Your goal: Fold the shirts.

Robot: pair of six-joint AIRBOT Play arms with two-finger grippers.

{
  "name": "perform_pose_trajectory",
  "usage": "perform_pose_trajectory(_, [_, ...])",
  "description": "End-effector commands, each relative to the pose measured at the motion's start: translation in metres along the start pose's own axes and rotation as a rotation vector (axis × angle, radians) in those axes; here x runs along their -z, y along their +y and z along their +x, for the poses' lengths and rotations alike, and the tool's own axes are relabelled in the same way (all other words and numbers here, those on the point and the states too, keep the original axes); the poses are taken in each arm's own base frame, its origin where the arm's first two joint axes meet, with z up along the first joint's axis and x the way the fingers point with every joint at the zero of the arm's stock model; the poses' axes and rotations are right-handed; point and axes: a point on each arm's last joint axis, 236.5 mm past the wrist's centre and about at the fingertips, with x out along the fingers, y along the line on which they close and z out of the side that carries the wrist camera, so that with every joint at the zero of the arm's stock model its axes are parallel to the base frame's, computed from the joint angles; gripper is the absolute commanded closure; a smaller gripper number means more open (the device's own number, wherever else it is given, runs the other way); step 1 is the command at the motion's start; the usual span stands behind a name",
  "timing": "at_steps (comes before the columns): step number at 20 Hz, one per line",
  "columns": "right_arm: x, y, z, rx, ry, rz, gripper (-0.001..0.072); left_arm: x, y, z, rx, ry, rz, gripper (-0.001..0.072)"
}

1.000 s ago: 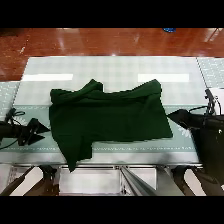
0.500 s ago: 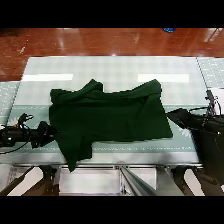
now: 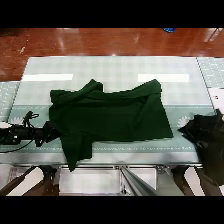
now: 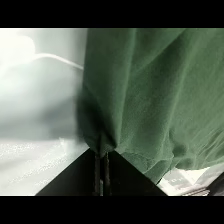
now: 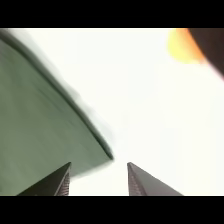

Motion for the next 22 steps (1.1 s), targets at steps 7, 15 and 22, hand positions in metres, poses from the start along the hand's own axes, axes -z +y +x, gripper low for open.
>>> perform_pose_trajectory(7, [0.013, 0.024, 0.047, -0.139, 0.149, 0.077, 0.0305, 0.0, 0.0, 0.001, -0.002, -0.001, 0.004, 0.0691])
perform_pose_trajectory(15, [-0.018, 0.129, 0.035, -0.276, 0.145, -0.259, 0.0675, -0.033, -0.059, -0.029, 0.169, -0.094, 0.096, 0.0691])
perform_pose_trajectory(22, [-0.116, 0.324, -0.194, -0.383, -0.408, -0.692, 0.0675, -0.076, -0.299, -0.303, 0.561, -0.739, 0.62, 0.0691])
